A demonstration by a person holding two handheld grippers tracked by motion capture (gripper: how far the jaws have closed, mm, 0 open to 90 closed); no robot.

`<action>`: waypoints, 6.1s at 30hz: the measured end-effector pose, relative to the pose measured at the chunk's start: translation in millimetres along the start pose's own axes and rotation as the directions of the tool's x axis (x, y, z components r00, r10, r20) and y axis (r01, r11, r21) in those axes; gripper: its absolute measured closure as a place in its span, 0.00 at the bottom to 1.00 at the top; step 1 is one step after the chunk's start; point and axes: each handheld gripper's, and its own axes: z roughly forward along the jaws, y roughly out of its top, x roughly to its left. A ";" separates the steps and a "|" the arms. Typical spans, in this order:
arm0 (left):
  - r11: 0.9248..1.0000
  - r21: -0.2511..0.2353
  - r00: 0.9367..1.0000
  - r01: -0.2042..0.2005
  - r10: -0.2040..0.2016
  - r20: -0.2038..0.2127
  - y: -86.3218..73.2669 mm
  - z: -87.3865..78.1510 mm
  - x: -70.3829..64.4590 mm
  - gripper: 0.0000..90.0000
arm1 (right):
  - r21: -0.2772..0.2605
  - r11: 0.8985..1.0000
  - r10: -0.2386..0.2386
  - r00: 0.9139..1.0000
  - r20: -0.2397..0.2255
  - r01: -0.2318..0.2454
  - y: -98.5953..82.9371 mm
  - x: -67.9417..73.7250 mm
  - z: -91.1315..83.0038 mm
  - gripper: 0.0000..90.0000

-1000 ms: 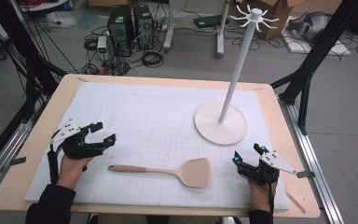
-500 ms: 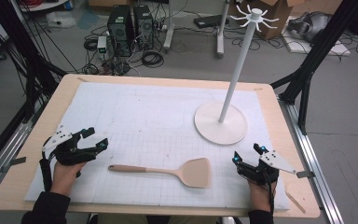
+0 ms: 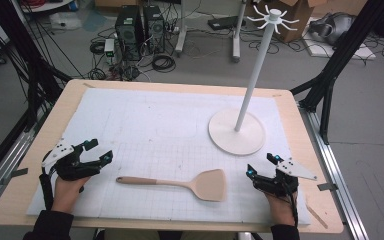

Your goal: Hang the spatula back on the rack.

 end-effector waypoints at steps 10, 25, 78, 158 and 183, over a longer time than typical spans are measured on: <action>0.999 -0.003 0.999 0.033 -0.033 0.025 -1.0 1.3 1.9 0.21 | -0.004 0.995 -0.098 0.977 -0.188 0.099 53.3 41.9 19.6 0.22; 0.999 -0.017 0.999 0.046 -0.046 0.016 0.6 -2.5 4.5 0.22 | 0.094 0.955 -0.207 0.861 -0.465 0.280 94.2 110.0 76.1 0.32; 0.998 0.006 0.998 0.063 -0.063 0.018 -3.9 1.9 4.6 0.23 | 0.304 0.682 -0.248 0.601 -0.760 0.666 65.7 191.5 152.8 0.86; 0.998 0.016 0.997 0.064 -0.064 0.044 -11.1 8.7 -3.8 0.24 | -0.027 0.983 -0.179 0.905 -0.387 0.183 122.1 67.7 27.6 0.87; 0.998 0.024 0.997 0.063 -0.064 0.049 -12.9 11.2 -5.8 0.24 | -0.170 0.982 -0.119 0.964 -0.238 0.080 143.2 32.3 -5.1 0.87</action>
